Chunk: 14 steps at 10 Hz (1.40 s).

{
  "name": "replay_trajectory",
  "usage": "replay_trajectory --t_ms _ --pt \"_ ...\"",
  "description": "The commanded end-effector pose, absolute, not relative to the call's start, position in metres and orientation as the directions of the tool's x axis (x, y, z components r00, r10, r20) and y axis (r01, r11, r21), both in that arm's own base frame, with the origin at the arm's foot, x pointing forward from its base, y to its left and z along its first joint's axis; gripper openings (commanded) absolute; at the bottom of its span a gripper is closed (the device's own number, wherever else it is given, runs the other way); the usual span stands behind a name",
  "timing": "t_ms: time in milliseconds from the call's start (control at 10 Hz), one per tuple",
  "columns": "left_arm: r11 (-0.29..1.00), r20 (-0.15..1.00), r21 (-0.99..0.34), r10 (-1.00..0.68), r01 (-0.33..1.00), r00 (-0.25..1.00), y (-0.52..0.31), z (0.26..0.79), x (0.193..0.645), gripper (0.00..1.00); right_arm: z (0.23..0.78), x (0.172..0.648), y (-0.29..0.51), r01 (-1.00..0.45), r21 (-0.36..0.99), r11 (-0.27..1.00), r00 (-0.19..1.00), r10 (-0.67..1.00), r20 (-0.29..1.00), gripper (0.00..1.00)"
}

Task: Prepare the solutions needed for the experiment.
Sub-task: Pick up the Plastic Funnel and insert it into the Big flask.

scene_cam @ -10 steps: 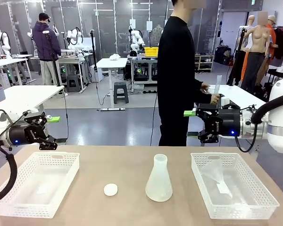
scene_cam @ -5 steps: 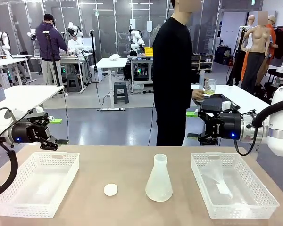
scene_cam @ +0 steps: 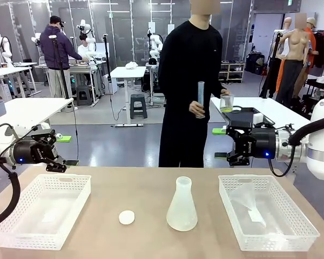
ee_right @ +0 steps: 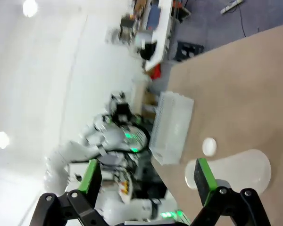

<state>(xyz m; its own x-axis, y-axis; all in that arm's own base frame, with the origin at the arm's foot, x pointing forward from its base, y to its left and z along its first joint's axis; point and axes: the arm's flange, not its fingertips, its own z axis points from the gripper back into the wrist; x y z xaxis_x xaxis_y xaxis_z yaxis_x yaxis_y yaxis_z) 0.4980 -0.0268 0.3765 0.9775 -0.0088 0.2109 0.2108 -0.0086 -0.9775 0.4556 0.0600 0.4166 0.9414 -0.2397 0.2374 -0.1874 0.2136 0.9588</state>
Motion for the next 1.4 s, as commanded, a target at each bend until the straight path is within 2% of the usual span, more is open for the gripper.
replay_trajectory --t_ms 0,200,300,400,600,700,800,1100,1200,1300 --pt "-0.01 0.209 -0.978 -0.008 0.209 0.978 -0.027 0.376 0.497 1.0 0.466 0.476 0.067 -0.441 0.708 0.552 0.894 0.206 0.397 1.0" --pt "-0.01 0.209 -0.978 -0.008 0.209 0.978 -0.027 0.376 0.497 1.0 0.491 0.497 0.076 -0.508 0.452 0.733 0.858 0.384 0.341 1.0" --pt "-0.01 0.209 -0.978 -0.008 0.209 0.978 -0.027 0.376 0.497 1.0 0.494 0.506 0.074 -0.467 0.258 0.846 0.878 0.408 0.252 1.0" --pt "-0.01 0.209 -0.978 -0.008 0.209 0.978 -0.027 0.376 0.497 1.0 0.499 0.512 0.07 -0.513 0.148 0.846 0.857 0.493 0.151 1.0" --pt "-0.01 0.209 -0.978 -0.008 0.209 0.978 -0.027 0.376 0.497 1.0 0.502 0.524 0.064 -0.523 0.026 0.852 0.85 0.519 0.09 1.0" --pt "-0.01 0.209 -0.978 -0.008 0.209 0.978 -0.027 0.376 0.497 1.0 0.499 0.527 0.064 -0.492 0.022 0.871 0.865 0.485 0.128 1.0" --pt "-0.01 0.209 -0.978 -0.008 0.209 0.978 -0.027 0.376 0.497 1.0 0.476 0.525 0.072 -0.428 0.347 0.835 0.9 0.428 0.081 1.0" --pt "-0.01 0.209 -0.978 -0.008 0.209 0.978 -0.027 0.376 0.497 1.0 0.476 0.525 0.072 -0.428 0.347 0.835 0.9 0.428 0.081 1.0" --pt "-0.01 0.209 -0.978 -0.008 0.209 0.978 -0.027 0.376 0.497 1.0 0.476 0.532 0.075 -0.431 0.289 0.855 0.899 0.434 0.06 1.0" --pt "-0.01 0.209 -0.978 -0.008 0.209 0.978 -0.027 0.376 0.497 1.0 0.473 0.537 0.082 -0.672 0.14 0.727 0.736 0.677 0.017 1.0"
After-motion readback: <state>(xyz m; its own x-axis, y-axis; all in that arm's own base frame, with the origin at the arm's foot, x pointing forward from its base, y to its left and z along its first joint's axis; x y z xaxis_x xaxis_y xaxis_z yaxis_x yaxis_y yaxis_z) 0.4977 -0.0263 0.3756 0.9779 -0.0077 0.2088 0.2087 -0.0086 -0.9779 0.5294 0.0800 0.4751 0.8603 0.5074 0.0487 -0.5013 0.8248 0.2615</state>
